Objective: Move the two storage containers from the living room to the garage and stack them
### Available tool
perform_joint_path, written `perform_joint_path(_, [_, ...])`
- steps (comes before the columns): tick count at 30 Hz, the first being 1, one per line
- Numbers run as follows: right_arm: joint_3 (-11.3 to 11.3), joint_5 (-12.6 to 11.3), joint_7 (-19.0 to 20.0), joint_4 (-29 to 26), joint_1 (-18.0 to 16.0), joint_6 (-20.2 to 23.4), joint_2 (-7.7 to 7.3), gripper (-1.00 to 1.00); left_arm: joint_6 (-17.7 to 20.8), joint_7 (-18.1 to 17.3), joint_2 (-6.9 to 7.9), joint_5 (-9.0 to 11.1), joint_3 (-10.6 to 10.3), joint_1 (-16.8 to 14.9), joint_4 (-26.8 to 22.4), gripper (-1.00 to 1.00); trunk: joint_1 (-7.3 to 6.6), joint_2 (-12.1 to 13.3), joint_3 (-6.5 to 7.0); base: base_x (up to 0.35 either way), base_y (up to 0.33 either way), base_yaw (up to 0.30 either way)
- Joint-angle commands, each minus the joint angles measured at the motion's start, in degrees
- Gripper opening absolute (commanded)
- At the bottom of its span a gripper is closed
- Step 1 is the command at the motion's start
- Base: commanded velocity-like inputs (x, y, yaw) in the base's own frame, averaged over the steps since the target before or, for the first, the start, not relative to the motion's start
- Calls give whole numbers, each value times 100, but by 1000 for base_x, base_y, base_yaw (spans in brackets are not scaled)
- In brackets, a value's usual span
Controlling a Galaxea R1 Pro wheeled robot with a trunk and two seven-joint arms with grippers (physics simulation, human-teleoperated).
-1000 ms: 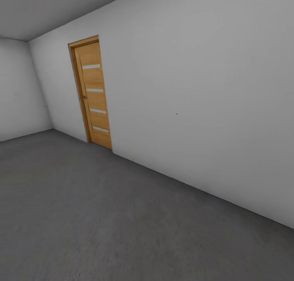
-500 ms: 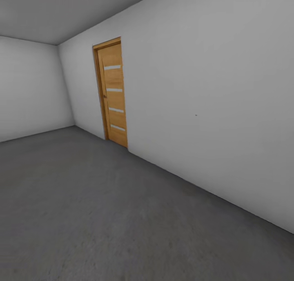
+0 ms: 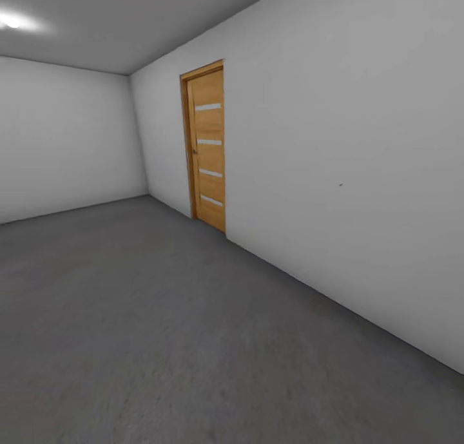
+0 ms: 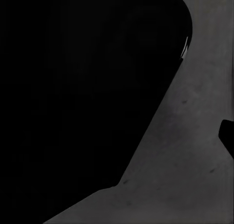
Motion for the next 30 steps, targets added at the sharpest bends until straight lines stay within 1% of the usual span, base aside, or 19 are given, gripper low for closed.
perform_joint_path(1, [40, -39, 3, 1, -1, -2, 0, 100, -13, -1, -1, 9, 3, -1, -1, 100, 0, -2, -4, 16, 0, 178])
perform_joint_path(4, [40, -39, 7, 1, -1, -2, 0, 100, -12, -6, 2, 10, 3, -1, 1, 100, 0, -2, -4, 86, 0, 102])
perform_joint_path(8, [40, -39, 9, 1, -1, -2, 0, 100, -1, -13, 6, 10, 3, -1, 5, 100, 0, -2, -4, 238, 0, 32])
perform_joint_path(30, [49, -31, 18, 1, -1, 2, 0, 100, 45, -32, 8, 19, -6, -1, 8, 100, 0, -2, -4, 320, 0, 8])
